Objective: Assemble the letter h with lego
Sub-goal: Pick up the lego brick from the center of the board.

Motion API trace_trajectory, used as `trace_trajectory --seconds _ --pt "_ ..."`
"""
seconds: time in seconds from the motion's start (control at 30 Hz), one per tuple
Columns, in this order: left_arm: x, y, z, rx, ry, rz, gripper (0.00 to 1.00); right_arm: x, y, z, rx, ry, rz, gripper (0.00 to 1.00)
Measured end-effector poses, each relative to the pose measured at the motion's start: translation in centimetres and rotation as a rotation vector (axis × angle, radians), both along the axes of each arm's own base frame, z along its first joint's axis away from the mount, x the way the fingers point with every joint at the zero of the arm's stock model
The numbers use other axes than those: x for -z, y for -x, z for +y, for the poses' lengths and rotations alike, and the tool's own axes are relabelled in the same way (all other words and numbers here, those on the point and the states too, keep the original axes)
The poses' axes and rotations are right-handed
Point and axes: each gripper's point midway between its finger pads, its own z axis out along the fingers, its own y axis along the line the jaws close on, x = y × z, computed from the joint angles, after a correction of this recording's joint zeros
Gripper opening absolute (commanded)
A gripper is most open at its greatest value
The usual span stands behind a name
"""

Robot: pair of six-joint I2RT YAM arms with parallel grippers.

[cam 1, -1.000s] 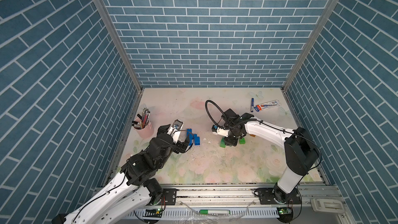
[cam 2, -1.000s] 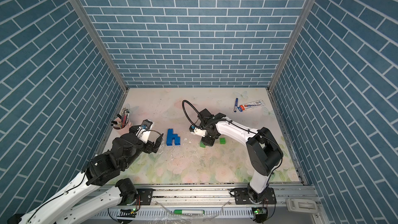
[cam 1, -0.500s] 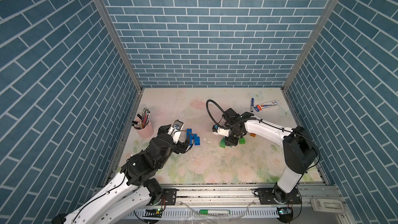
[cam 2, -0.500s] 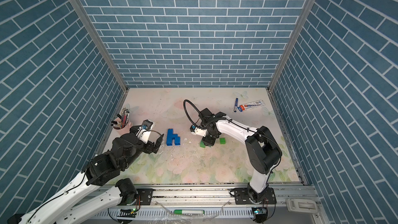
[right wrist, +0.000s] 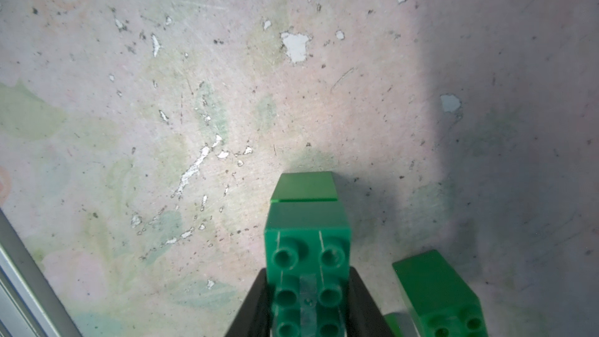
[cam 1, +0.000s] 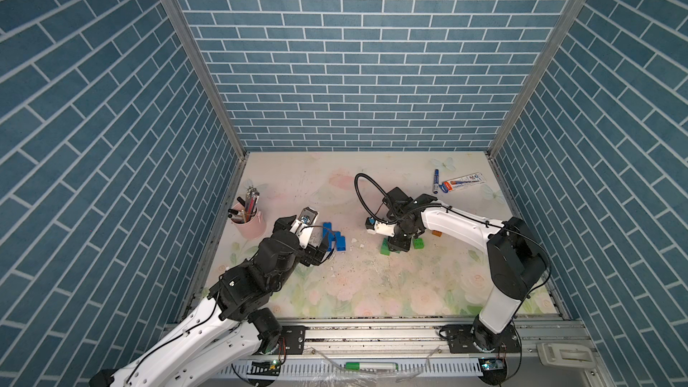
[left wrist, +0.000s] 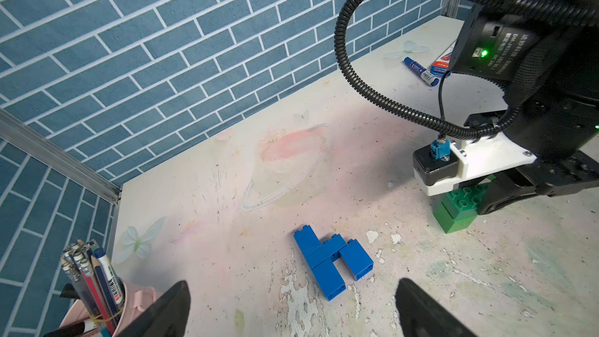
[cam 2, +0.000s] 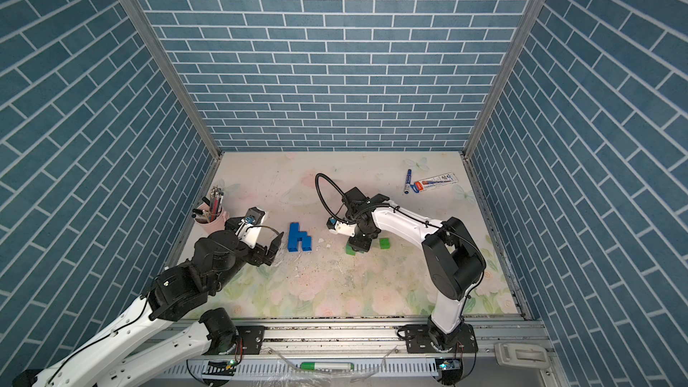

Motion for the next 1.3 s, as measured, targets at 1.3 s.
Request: trace_trajectory --seconds 1.3 --pt "0.23 0.42 -0.82 0.050 0.013 0.019 0.99 0.30 -0.64 0.21 -0.123 0.238 0.069 0.00"
